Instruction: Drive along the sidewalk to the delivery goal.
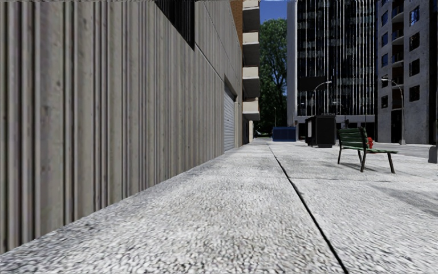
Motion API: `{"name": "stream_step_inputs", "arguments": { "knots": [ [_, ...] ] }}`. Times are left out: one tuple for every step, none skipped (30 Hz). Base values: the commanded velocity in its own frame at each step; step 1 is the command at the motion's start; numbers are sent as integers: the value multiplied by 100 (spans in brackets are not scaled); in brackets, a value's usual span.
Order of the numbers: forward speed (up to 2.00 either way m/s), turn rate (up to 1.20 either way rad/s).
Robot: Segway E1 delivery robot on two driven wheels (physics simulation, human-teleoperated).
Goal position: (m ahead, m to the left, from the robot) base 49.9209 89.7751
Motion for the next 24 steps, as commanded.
{"name": "stream_step_inputs", "arguments": {
  "knots": [
    [200, -38],
    [200, -38],
    [200, -38],
    [200, -38],
    [200, -38],
    [200, -38],
    [200, -38],
    [200, -38],
    [200, -38],
    [200, -38],
    [200, -38],
    [200, -38],
    [200, -38],
    [200, -38],
    [200, -38],
    [200, -38],
    [200, -38],
    [200, -38],
    [200, -38],
    [200, -38],
    [200, -38],
    [200, -38],
    [200, -38],
    [200, -38]
  ]
}}
